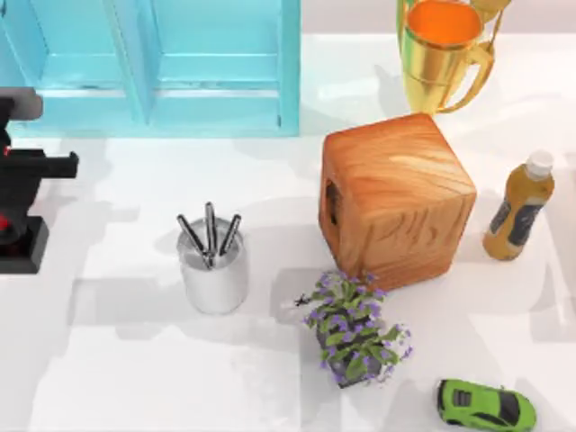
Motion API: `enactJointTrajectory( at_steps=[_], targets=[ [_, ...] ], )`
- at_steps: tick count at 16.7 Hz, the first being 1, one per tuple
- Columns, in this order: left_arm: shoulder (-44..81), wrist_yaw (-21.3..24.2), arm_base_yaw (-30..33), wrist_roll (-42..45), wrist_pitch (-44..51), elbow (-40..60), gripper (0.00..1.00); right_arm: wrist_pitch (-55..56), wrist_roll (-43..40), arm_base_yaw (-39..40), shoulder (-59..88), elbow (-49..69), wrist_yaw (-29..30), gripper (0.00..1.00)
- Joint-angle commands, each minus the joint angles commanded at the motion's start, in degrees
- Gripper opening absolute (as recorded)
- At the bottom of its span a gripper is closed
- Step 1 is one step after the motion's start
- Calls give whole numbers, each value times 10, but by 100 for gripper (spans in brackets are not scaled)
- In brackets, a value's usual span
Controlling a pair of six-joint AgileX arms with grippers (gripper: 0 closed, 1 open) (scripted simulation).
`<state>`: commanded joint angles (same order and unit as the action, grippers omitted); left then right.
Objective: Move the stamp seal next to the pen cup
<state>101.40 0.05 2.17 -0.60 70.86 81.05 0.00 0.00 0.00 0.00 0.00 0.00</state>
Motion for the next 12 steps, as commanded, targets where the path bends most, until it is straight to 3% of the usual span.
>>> enactJointTrajectory(
  at_steps=[5, 12],
  targets=[
    [-30, 0, 98, -99, 110, 90, 0, 0, 0, 0, 0, 0, 0, 100],
    [-21, 0, 106, -110, 109, 100, 0, 0, 0, 0, 0, 0, 0, 100]
  ],
)
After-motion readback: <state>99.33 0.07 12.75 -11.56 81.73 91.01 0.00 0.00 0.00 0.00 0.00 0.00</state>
